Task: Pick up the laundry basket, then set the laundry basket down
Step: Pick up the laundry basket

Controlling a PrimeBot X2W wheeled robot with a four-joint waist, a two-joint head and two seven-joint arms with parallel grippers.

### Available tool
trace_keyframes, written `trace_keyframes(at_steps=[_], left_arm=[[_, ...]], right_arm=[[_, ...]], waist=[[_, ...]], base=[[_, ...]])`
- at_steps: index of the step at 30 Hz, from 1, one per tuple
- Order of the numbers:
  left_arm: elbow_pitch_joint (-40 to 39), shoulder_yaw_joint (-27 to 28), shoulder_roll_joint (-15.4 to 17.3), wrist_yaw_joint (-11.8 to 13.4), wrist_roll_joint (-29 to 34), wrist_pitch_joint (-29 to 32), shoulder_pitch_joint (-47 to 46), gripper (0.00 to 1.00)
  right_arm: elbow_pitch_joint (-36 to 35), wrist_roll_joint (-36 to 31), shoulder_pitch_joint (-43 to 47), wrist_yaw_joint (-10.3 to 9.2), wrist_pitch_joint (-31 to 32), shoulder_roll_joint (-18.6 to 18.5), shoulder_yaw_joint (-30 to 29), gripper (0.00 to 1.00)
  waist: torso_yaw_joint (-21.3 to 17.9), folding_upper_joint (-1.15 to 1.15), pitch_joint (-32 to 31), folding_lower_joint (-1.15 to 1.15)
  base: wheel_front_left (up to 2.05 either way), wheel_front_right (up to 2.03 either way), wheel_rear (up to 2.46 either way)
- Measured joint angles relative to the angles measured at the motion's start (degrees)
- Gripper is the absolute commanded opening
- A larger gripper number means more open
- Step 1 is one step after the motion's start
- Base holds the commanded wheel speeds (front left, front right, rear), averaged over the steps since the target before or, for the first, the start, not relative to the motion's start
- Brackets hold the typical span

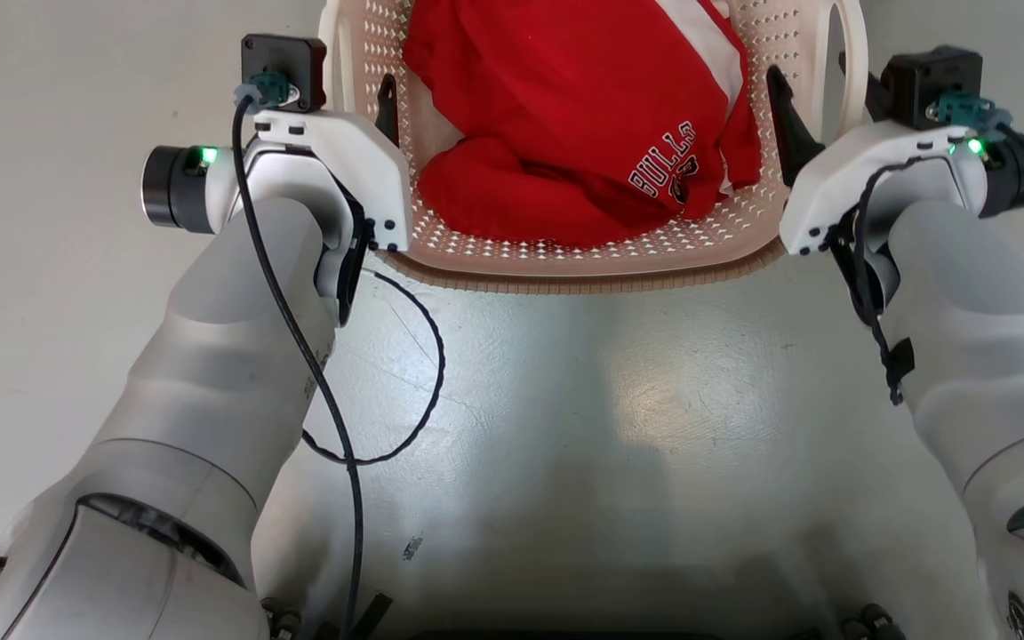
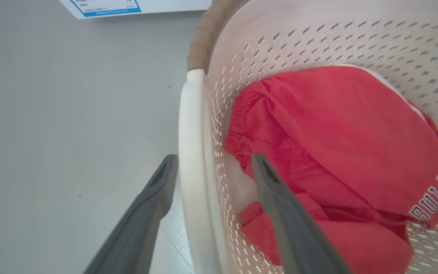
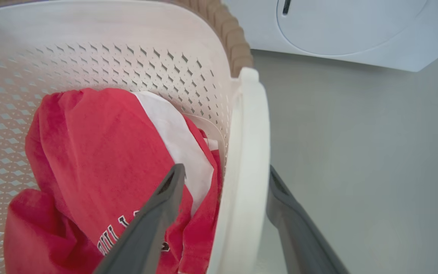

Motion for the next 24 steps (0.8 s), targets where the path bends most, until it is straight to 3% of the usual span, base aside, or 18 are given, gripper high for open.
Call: trace_keyframes(at_steps=[19, 24], left_arm=[[1.35, -3.82, 0.02, 0.04, -2.47, 0.00, -1.04, 1.00], [1.42, -4.71, 0.02, 0.11, -3.28, 0.01, -1.08, 1.00]], right_arm=[[0.98, 4.08, -0.97, 0.00, 0.79, 0.48, 3.66, 1.00], [1.08, 5.33, -1.01, 0.00, 1.08, 0.56, 4.57, 0.93]], waist=[[-0.94, 0.00, 0.34, 0.00], [-0.94, 0.00, 0.62, 0.00]], base=[[0.00, 0.00, 0.00], [0.00, 0.00, 0.00]])
